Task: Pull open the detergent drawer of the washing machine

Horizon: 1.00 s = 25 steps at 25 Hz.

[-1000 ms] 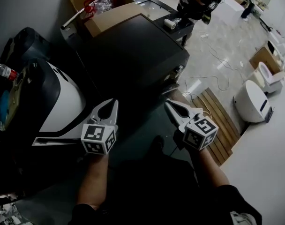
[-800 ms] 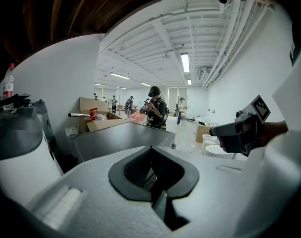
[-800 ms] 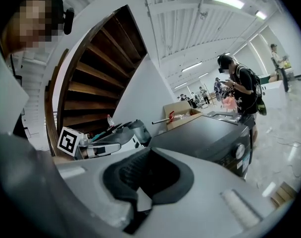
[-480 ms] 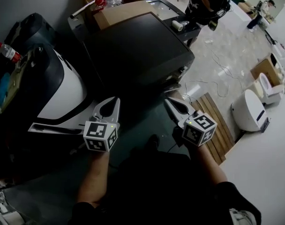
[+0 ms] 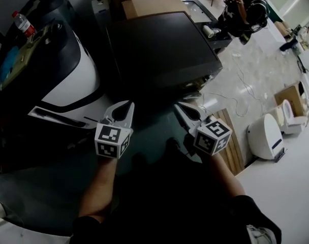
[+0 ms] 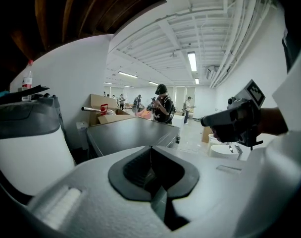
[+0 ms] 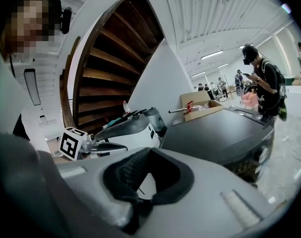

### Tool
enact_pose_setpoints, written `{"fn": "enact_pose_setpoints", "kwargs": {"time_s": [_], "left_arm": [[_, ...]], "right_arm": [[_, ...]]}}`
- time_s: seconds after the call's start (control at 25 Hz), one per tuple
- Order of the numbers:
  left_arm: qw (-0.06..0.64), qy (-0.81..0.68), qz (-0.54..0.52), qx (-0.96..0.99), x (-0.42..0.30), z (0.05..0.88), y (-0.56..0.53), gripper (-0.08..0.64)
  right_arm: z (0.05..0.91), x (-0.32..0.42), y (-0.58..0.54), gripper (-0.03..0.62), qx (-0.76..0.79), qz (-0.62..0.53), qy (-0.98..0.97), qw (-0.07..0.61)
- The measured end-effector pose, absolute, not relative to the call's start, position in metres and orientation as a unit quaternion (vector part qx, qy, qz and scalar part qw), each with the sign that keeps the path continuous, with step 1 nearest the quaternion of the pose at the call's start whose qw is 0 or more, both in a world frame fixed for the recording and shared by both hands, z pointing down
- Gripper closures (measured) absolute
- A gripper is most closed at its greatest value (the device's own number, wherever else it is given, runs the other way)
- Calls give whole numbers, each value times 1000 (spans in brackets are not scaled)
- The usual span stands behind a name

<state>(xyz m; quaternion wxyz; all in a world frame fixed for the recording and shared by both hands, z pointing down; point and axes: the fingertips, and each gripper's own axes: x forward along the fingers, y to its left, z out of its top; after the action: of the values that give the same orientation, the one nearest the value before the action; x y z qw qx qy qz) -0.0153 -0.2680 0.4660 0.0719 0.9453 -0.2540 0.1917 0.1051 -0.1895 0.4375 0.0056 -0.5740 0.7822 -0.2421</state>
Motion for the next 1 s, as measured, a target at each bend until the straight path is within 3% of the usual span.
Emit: {"fn": "enact_pose_setpoints", "kwargs": {"time_s": [0.2,0.28,0.48,1.0], "left_arm": [[74,-303,214,926,11,475,-278,545],[74,-324,223,917,27,479,-279,488],[70,-356,266,893,66,500,-273,433],[25,-312,433,845,75,577,-293,339]], "right_arm": [[438,136,-215,589,-519,-240,820,-5],[440,155,-223,589,-498,-238,834,-11],[454,198,-237,589,-448,-252,858,-16],[484,209,-262,589,-395,-294,870,-35]]}}
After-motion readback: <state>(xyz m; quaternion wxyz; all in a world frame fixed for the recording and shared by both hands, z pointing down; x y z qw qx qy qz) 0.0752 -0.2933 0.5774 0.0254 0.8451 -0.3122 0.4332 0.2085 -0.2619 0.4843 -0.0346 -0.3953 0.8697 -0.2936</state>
